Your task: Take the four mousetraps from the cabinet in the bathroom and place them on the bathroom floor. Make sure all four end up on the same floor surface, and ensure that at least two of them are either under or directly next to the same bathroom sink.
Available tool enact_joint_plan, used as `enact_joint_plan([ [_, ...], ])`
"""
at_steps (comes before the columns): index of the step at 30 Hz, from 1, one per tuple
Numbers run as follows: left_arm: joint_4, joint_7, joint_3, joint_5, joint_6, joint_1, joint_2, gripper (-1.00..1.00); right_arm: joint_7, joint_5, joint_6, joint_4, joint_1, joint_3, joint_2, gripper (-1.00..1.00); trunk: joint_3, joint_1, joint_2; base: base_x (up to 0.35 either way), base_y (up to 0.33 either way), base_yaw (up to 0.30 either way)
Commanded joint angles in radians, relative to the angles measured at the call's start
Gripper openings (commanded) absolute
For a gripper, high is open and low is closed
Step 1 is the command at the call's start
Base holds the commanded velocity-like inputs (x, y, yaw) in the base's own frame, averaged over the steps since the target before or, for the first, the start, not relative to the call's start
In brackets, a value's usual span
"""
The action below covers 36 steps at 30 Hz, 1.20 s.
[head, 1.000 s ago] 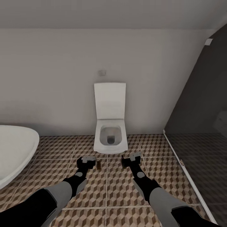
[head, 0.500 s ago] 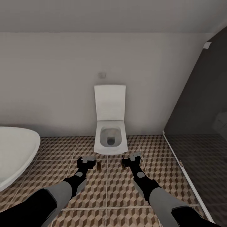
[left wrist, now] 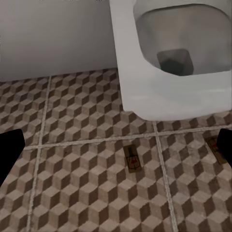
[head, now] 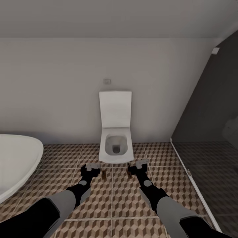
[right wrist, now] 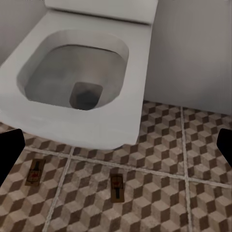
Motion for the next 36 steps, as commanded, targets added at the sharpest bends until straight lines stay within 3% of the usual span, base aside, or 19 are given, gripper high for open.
enact_joint_plan([
  [1,0.003,0.003,-0.008,0.005,-0.005,-0.001,-0.001,1.0,-0.01,0.009,-0.001,0.001,-0.001,0.005,0.0,1.0,0.002,-0.004,0.007,0.0,0.0,0.0],
  [36,0.003,0.003,-0.008,0.005,-0.005,0.0,-0.001,1.0,-0.01,0.009,-0.001,0.001,-0.001,0.005,0.0,1.0,0.112,-0.138,0.252,0.0,0.0,0.0],
])
